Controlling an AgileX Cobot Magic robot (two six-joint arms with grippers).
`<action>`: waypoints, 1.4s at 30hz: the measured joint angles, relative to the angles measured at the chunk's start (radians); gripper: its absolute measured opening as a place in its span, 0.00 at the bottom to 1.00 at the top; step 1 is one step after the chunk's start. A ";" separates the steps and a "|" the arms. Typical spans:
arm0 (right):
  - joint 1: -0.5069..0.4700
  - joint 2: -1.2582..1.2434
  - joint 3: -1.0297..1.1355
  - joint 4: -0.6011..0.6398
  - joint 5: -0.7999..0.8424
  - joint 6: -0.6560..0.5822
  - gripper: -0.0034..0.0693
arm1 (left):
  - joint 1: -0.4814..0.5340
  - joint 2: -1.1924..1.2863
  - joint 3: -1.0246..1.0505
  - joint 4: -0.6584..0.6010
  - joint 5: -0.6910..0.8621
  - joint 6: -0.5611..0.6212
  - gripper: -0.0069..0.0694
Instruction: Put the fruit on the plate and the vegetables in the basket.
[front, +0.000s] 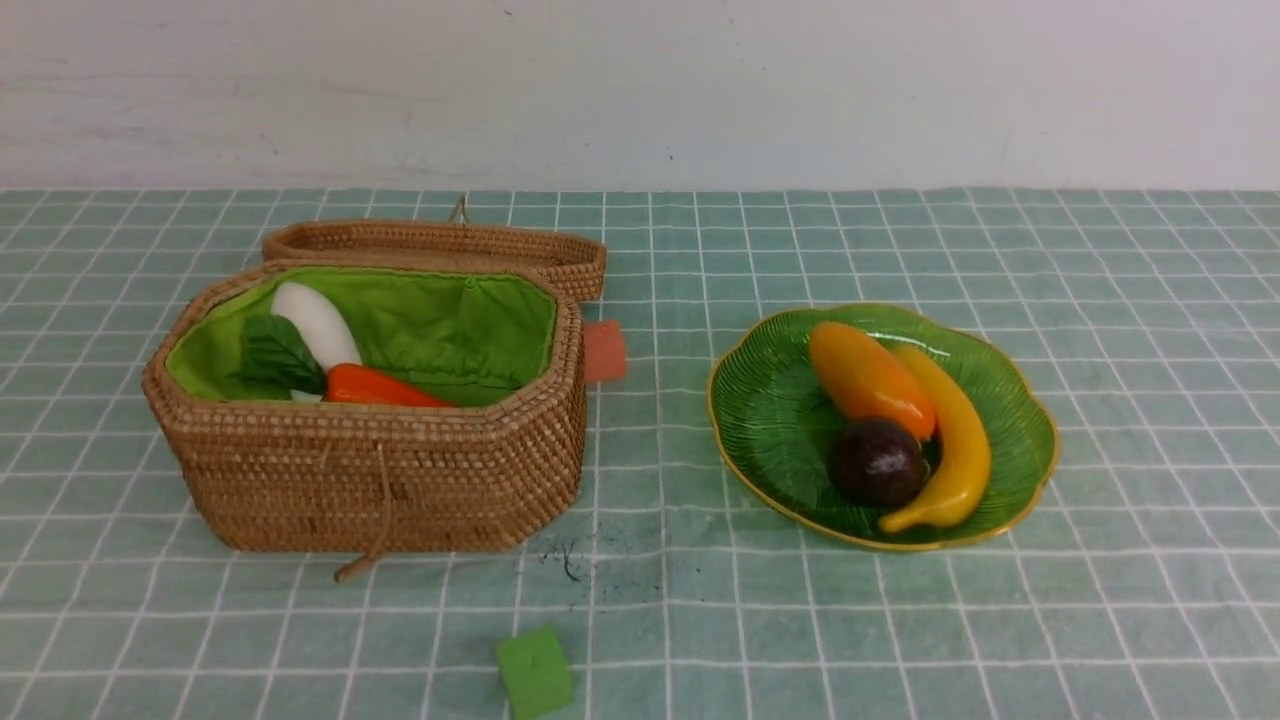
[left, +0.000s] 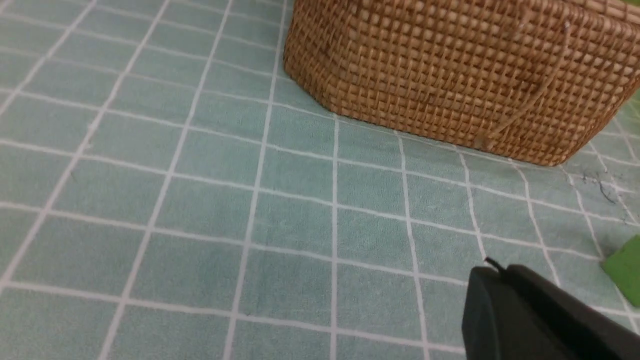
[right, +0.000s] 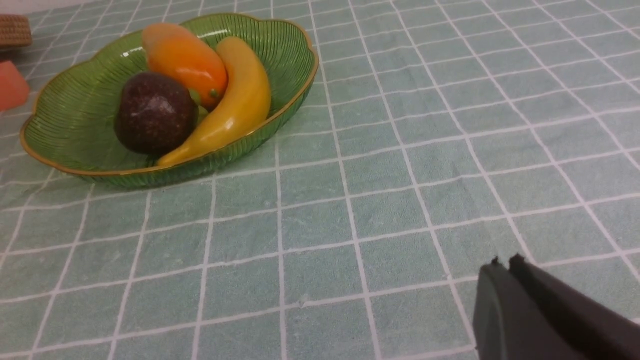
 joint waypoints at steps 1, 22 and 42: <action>0.000 0.000 0.000 0.000 0.000 0.000 0.07 | 0.000 0.000 0.000 0.003 -0.001 -0.015 0.07; 0.000 0.000 0.001 0.000 -0.001 0.000 0.10 | 0.000 0.000 0.000 0.010 -0.004 -0.040 0.07; 0.000 0.000 0.001 0.000 -0.001 0.000 0.14 | 0.000 0.000 0.000 0.011 -0.004 -0.040 0.07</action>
